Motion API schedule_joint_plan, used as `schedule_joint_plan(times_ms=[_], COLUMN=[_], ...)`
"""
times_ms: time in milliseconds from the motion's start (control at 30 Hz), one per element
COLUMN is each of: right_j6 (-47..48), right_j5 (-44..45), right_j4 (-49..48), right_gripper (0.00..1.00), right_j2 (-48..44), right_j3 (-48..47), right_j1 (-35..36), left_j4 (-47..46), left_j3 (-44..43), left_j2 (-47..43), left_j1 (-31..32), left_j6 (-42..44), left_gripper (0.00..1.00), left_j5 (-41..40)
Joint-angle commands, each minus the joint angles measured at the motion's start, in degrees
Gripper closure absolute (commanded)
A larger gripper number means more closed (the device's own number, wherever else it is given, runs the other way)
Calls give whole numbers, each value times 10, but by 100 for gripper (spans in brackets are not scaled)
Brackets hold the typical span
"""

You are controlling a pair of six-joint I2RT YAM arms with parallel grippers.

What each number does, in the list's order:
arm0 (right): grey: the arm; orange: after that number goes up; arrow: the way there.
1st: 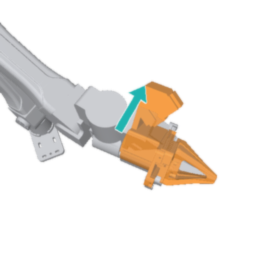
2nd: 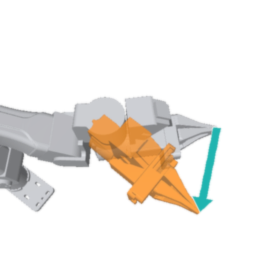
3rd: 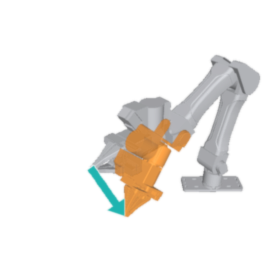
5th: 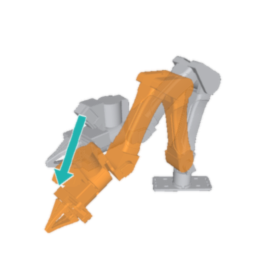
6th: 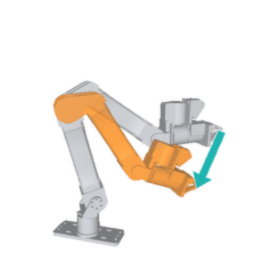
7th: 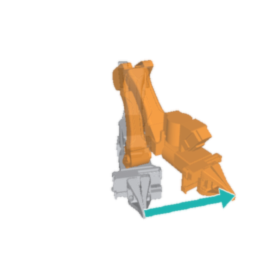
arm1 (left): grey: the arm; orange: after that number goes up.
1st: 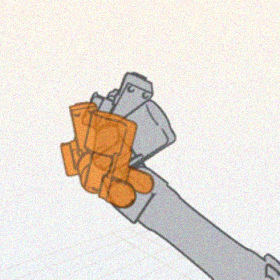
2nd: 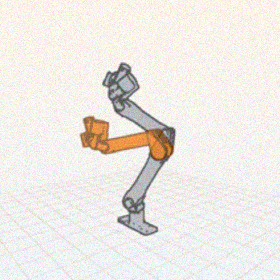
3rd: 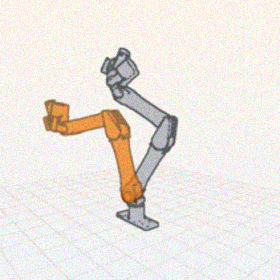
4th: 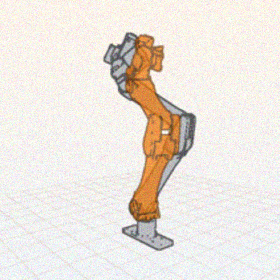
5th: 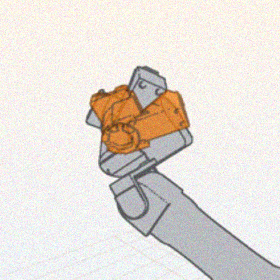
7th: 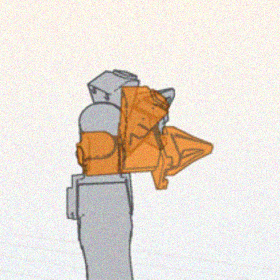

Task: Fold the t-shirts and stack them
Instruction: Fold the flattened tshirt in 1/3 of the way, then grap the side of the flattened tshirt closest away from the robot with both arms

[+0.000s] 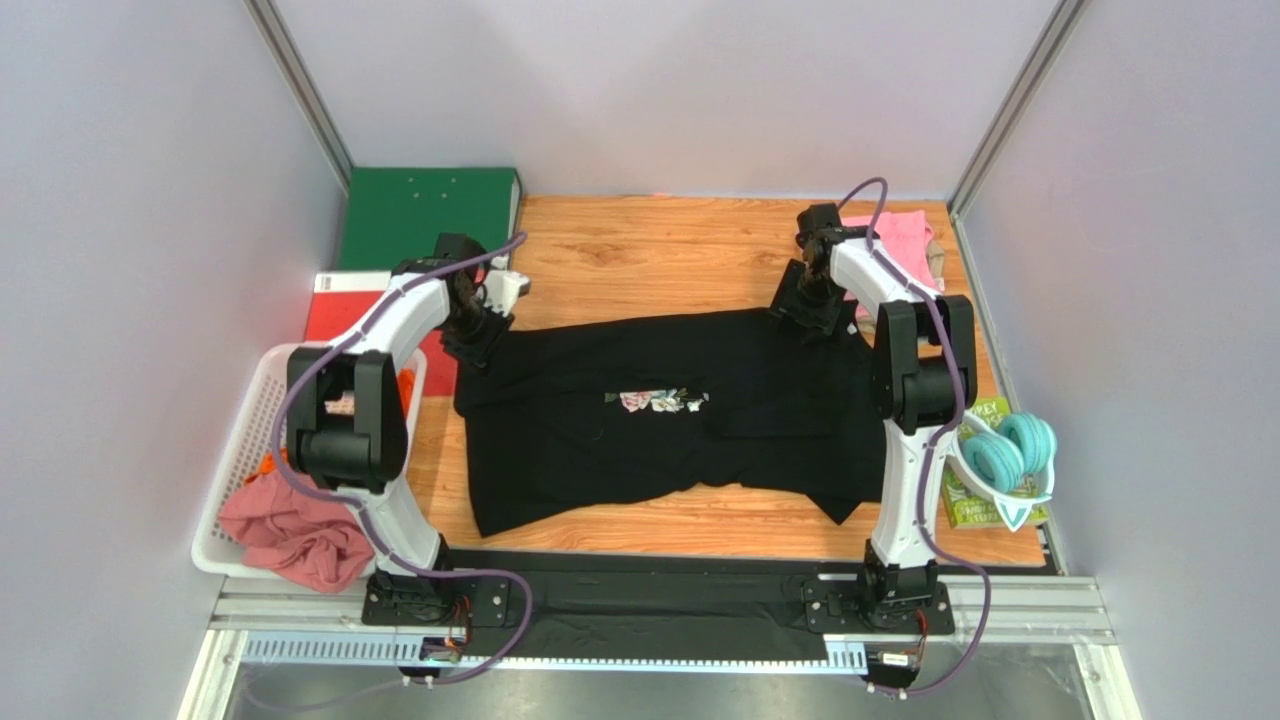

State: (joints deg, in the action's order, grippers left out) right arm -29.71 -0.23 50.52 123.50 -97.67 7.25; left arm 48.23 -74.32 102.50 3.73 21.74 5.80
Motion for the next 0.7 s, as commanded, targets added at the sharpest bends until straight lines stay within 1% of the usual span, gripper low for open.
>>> schedule_joint_plan(times_ms=[0,67,100,133,167,233,267,300,333,367,400,433,467,500,533,600,633,667], right_j6=[17,17,18,18,16,12,9,10,10,10,7,-3,-8,-17,-26,-53,-62,-84], right_j5=[41,44,44,45,48,49,49,51,58,61,60,61,60,62,61,49,45,41], right_j4=[13,19,25,26,26,21,19,14,13,13,14,13,12,12,12,19,19,23], right_gripper=[40,39,38,38,38,38,38,37,35,34,34,33,33,33,34,34,34,34], right_j2=[-62,-93,-104,-117,-148,-184,-222,-243,-263,-304,-325,-347,-388,-407,-424,-466,-478,-504], right_j3=[-34,-30,-25,-18,-6,44,64,109,130,151,178,226,254,277,322,359,396,411], right_j1=[2,7,9,13,19,24,29,33,42,47,51,59,73,81,89,106,116,120], left_j4=[80,102,127,141,164,184,196,200,202,204,204,201,195,193,189,182,180,176], left_j3=[-41,-31,-13,0,14,72,93,133,152,168,201,217,232,253,261,274,277,278], left_j2=[-120,-165,-180,-195,-227,-278,-295,-310,-333,-342,-351,-367,-372,-375,-375,-368,-360,-356], left_j1=[48,71,80,102,115,153,163,169,172,172,172,172,172,172,172,172,172,173], left_j6=[-8,4,9,16,28,39,44,58,65,73,83,89,95,98,102,102,96,93], left_gripper=[65,64,64,64,64,64,64,64,64,64,64,64,64,64,64,64,64,64], left_j5=[39,52,58,61,63,62,58,53,48,30,22,15,6,2,-4,-16,-14,-6])
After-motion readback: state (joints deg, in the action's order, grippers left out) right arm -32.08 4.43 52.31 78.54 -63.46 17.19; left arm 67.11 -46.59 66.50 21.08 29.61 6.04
